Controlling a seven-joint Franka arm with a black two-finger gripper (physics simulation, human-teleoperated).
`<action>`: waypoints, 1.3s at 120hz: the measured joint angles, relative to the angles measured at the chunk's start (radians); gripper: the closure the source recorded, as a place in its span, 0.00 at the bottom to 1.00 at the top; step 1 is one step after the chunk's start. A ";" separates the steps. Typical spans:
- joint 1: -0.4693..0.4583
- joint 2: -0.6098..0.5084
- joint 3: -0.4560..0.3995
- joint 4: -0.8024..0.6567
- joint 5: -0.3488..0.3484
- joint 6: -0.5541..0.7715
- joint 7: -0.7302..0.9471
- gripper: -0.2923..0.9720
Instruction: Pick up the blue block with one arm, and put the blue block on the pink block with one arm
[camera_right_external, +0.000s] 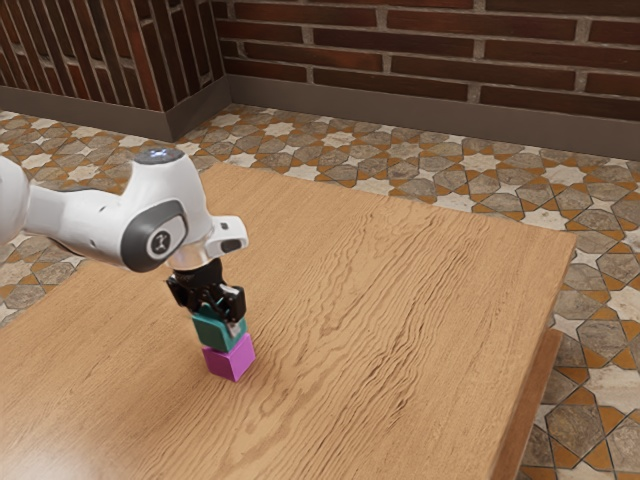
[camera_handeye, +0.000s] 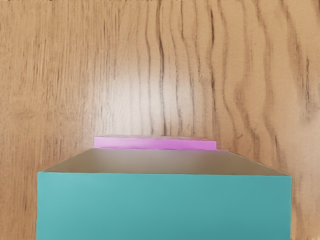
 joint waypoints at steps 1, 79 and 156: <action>-0.001 0.000 0.000 0.000 0.000 0.000 0.000 0.47; -0.079 0.006 -0.013 0.003 -0.013 0.003 -0.001 0.47; -0.026 0.007 -0.013 0.002 -0.013 0.003 0.000 0.46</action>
